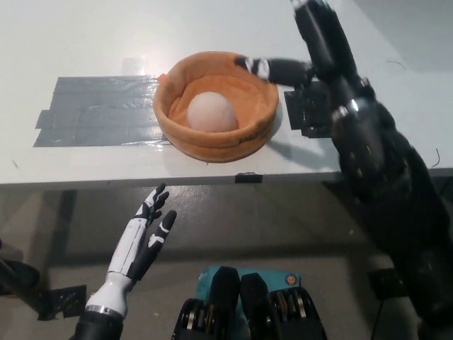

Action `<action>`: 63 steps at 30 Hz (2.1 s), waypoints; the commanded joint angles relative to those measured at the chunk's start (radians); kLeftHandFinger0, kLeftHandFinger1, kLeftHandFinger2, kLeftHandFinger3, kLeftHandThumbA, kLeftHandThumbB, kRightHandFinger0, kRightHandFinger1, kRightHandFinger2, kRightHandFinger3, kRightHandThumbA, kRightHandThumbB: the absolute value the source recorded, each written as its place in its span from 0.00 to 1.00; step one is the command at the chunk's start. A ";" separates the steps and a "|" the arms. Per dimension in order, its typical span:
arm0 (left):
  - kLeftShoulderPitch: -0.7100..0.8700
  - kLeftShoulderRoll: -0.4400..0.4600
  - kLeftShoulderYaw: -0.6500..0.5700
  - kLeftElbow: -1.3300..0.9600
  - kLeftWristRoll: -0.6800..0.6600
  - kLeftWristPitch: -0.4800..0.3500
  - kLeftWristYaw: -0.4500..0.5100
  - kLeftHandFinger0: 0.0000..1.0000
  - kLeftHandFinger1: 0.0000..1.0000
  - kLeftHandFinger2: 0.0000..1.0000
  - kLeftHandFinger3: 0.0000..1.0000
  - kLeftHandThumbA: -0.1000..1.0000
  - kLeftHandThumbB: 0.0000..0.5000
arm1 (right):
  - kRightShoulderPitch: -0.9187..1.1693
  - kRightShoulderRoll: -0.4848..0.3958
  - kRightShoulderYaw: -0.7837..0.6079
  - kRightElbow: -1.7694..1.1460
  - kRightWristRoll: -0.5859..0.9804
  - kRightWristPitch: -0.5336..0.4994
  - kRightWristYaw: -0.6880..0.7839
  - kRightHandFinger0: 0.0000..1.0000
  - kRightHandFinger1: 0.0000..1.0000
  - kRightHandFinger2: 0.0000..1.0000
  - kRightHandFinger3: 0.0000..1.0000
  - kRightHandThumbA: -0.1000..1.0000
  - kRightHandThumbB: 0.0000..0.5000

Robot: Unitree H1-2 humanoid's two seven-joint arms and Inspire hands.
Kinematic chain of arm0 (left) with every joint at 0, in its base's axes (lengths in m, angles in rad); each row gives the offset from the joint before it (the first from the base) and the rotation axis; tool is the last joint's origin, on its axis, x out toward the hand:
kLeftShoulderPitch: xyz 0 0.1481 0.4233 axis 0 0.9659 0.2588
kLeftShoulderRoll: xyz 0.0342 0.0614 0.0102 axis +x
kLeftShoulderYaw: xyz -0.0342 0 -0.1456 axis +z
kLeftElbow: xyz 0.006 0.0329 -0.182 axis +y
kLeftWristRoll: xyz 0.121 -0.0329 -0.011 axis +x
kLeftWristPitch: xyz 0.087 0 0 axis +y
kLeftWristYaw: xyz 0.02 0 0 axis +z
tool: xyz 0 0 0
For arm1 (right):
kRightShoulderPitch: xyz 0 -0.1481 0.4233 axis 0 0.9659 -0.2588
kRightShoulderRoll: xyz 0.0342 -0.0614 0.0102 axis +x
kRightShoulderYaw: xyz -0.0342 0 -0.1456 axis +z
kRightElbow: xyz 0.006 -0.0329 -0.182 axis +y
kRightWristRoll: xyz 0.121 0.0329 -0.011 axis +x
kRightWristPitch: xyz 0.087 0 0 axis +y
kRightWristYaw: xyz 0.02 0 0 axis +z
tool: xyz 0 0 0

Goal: A person hands a emotional support dumpling to the robot which it grabs with its right hand and places in the soft place kept infront of it in the centre of the desk

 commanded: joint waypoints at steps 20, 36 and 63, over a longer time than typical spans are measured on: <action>0.054 -0.006 0.001 -0.029 -0.001 -0.026 0.009 1.00 1.00 1.00 1.00 0.95 0.07 | 0.706 -0.020 -0.175 -0.353 0.115 -0.155 -0.049 1.00 1.00 1.00 1.00 0.80 0.23; 0.045 0.001 0.002 -0.017 0.000 -0.043 0.007 1.00 1.00 1.00 1.00 0.90 0.02 | 0.686 -0.017 -0.128 -0.076 0.132 -0.246 -0.022 1.00 1.00 1.00 1.00 0.70 0.22; 0.060 0.013 0.010 -0.022 -0.006 -0.038 0.005 1.00 1.00 1.00 1.00 0.87 0.01 | 0.672 -0.015 -0.106 -0.040 0.145 -0.260 -0.002 1.00 1.00 1.00 1.00 0.71 0.27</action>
